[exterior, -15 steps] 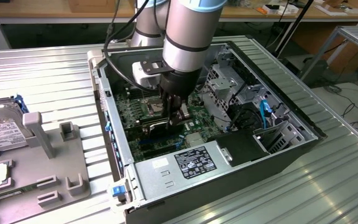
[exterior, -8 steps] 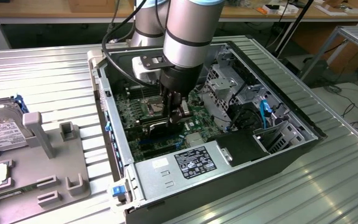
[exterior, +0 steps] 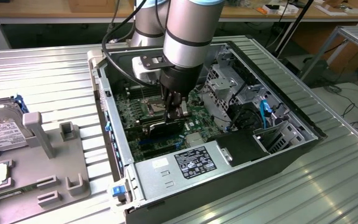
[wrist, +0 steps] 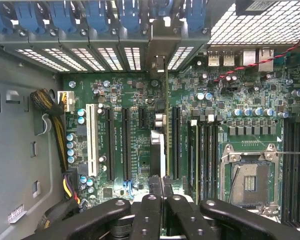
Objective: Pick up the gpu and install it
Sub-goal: 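Insert the gpu into the slot, then press down on the gpu until it lock into place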
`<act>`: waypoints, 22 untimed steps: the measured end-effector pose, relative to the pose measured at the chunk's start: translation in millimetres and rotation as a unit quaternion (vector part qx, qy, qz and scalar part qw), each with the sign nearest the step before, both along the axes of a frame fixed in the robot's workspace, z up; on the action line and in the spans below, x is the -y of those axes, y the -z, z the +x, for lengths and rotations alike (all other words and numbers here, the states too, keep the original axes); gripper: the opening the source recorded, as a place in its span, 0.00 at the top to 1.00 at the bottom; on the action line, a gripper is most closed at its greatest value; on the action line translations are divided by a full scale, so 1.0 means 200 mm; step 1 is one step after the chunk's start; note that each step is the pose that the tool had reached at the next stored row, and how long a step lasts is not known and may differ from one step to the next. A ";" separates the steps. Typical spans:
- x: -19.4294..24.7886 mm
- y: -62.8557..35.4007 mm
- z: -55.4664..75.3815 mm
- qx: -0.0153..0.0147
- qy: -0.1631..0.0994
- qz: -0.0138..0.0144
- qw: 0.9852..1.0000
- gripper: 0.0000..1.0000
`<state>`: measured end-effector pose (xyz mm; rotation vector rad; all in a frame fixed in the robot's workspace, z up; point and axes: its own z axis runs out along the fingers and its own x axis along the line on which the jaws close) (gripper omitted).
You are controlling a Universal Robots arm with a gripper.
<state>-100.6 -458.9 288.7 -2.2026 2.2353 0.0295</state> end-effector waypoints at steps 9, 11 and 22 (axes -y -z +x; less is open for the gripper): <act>0.000 0.000 0.00 0.000 0.000 0.000 1.000 0.89; 0.000 0.000 0.00 0.000 0.000 0.000 1.000 0.89; 0.000 -0.080 -0.07 -0.001 0.001 0.000 1.000 0.89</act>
